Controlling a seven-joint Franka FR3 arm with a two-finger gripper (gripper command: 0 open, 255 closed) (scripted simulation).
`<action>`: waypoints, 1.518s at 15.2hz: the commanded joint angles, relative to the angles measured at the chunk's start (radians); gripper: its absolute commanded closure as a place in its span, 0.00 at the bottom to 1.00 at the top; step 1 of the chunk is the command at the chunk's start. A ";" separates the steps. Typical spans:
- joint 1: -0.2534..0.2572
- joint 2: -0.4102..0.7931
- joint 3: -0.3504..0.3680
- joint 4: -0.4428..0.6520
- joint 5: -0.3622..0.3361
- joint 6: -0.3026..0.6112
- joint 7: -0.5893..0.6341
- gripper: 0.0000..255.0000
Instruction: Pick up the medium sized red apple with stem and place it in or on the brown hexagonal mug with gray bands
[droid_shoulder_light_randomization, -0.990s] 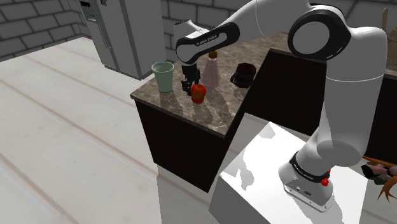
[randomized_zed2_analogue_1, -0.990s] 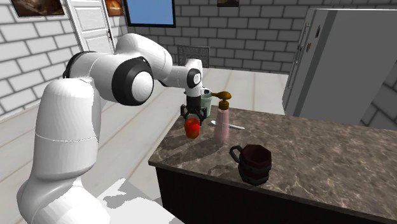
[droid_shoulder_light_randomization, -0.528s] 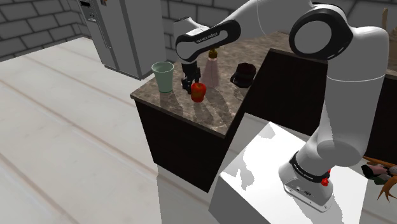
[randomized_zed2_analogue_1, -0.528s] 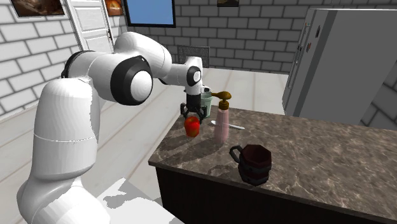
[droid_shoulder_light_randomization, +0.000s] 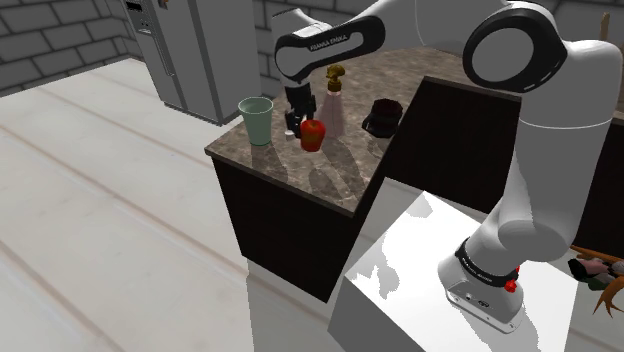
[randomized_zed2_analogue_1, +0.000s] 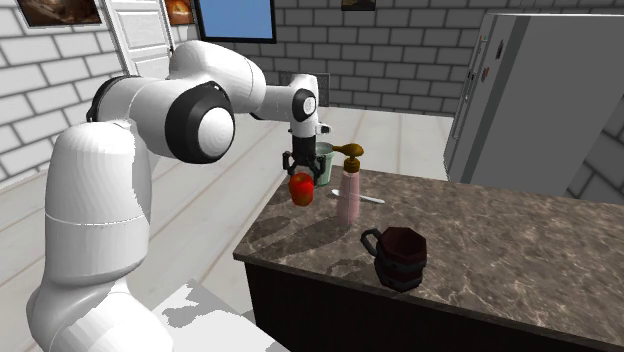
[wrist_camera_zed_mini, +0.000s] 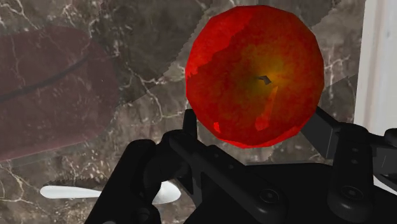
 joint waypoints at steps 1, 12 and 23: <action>0.000 -0.006 0.000 0.020 0.001 -0.026 -0.002 1.00; 0.002 -0.030 0.002 0.133 0.006 -0.162 -0.012 1.00; 0.007 -0.025 0.003 0.289 0.006 -0.313 -0.021 1.00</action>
